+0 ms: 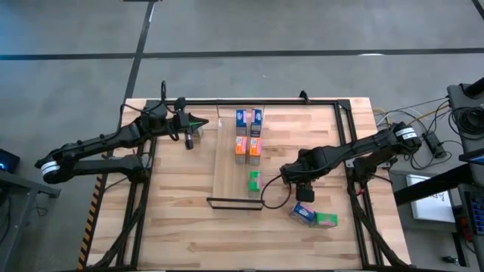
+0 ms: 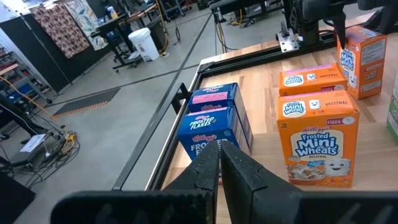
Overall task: Stack cereal on shelf
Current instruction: Put the orange cereal box on the shelf aligned with the other orange cereal boxes
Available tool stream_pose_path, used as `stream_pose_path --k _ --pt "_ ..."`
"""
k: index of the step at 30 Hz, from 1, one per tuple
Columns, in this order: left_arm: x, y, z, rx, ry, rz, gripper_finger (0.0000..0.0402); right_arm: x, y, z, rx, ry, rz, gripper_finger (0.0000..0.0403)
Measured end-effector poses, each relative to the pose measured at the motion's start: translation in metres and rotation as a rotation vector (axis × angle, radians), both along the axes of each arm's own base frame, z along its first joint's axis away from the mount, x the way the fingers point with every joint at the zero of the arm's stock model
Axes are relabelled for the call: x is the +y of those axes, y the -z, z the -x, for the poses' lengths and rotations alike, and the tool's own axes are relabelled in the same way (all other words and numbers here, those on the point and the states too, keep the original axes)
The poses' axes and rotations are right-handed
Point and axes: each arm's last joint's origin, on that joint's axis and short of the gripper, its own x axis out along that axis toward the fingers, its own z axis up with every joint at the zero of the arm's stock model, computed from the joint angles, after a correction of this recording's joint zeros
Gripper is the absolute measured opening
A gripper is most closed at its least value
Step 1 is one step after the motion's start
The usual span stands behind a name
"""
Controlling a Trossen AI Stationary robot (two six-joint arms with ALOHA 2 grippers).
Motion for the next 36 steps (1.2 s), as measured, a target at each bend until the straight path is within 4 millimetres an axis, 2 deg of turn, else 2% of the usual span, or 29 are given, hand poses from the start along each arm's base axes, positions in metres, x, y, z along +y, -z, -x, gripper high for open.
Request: stream_pose_path --k 7,13,17,29,32,36 --pt "0.000 0.000 0.000 0.000 0.000 0.000 0.0000 0.001 -0.011 -0.006 -0.057 0.001 -0.013 0.0202" --pt "0.000 0.000 0.000 0.000 0.000 0.000 0.0000 0.002 -0.012 -0.007 -0.062 0.001 -0.018 0.0185" --pt "0.000 0.000 0.000 0.000 0.000 0.000 0.0000 0.002 -0.012 -0.007 -0.063 0.016 -0.016 0.0186" --pt "0.000 0.000 0.000 0.003 -0.001 0.003 0.0000 0.004 0.005 -0.016 0.007 0.044 -0.010 0.0240" --pt "0.000 0.000 0.000 0.003 0.000 0.002 0.0000 0.004 0.005 -0.017 -0.002 0.046 -0.012 0.0234" --pt "0.000 0.000 0.000 0.003 0.000 0.002 0.0000 0.004 0.004 -0.016 -0.005 0.054 -0.014 0.0203"
